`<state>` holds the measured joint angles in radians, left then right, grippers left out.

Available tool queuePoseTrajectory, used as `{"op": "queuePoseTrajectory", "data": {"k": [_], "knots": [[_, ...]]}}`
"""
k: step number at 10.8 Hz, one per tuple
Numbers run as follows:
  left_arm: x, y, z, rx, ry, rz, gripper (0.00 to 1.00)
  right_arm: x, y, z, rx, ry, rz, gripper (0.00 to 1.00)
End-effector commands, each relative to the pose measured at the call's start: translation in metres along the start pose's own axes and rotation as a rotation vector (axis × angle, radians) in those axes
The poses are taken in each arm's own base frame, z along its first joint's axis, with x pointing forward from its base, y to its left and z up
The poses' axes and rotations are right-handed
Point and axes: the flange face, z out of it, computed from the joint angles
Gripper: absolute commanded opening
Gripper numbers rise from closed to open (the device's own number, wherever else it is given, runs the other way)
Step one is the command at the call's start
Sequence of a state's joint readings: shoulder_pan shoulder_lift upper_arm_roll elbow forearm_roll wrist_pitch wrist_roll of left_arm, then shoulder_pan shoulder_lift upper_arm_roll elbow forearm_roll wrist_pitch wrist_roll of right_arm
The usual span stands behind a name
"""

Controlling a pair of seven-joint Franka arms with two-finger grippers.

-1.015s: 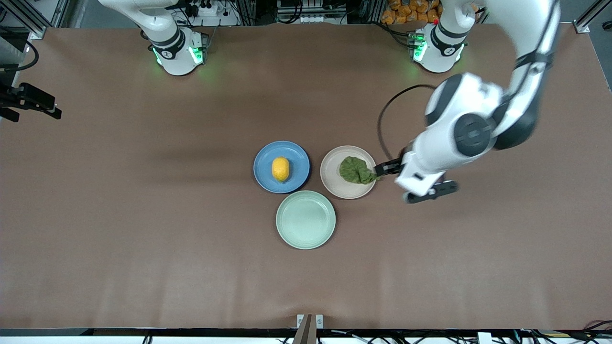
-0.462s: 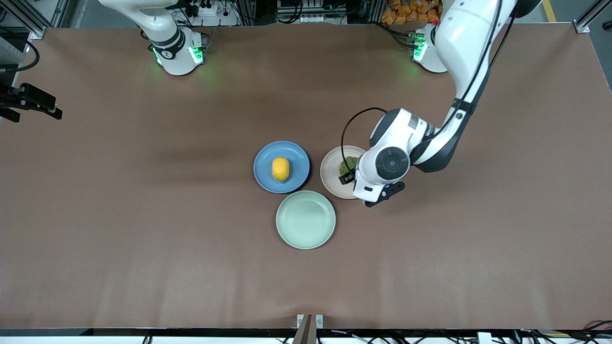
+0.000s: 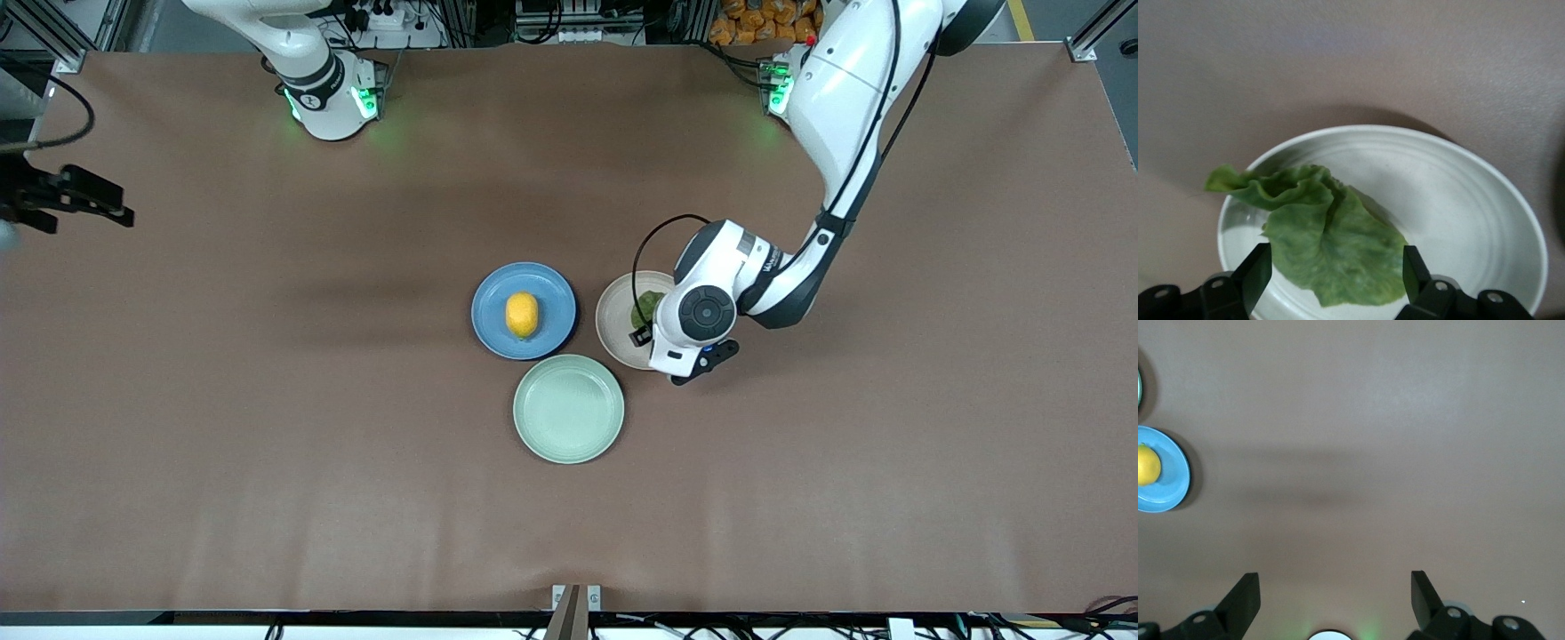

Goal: Pick lemon and lettuce from blue and beige plates
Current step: 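Grasp the lettuce with the left gripper while the right gripper reaches the lemon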

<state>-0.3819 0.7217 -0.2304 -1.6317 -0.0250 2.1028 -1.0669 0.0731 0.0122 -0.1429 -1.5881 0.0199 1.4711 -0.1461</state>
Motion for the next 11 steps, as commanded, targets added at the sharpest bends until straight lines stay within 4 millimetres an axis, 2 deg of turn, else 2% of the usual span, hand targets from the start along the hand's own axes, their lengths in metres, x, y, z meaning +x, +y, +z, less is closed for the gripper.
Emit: {"op": "queuePoseTrajectory", "data": {"k": [1,3,4,5,7,8,9,11], "knots": [[-0.001,0.002,0.004,0.009,0.037,-0.014,0.82,0.013,-0.014,0.019,0.007,-0.037,-0.032,1.00],[-0.002,0.003,0.005,0.009,0.037,-0.013,0.69,0.034,-0.034,0.048,0.000,-0.080,-0.070,1.00],[0.002,0.000,0.003,0.007,0.038,-0.020,0.57,0.046,-0.050,0.065,-0.008,-0.100,-0.098,1.00],[0.001,0.003,0.001,0.002,0.041,-0.023,0.41,0.056,-0.074,0.081,-0.017,-0.113,-0.127,1.00],[0.000,0.006,-0.005,-0.012,0.041,-0.048,0.12,0.074,-0.108,0.108,-0.001,-0.115,-0.149,1.00],[0.002,0.010,-0.017,-0.035,0.049,-0.066,0.00,0.081,-0.121,0.121,0.039,-0.113,-0.082,1.00],[0.003,0.014,-0.028,-0.057,0.059,-0.093,0.00,0.086,-0.146,0.132,0.039,-0.109,-0.044,1.00],[-0.004,0.020,-0.037,-0.066,0.074,-0.098,0.00,0.094,-0.187,0.156,0.033,-0.107,-0.020,1.00]]}}
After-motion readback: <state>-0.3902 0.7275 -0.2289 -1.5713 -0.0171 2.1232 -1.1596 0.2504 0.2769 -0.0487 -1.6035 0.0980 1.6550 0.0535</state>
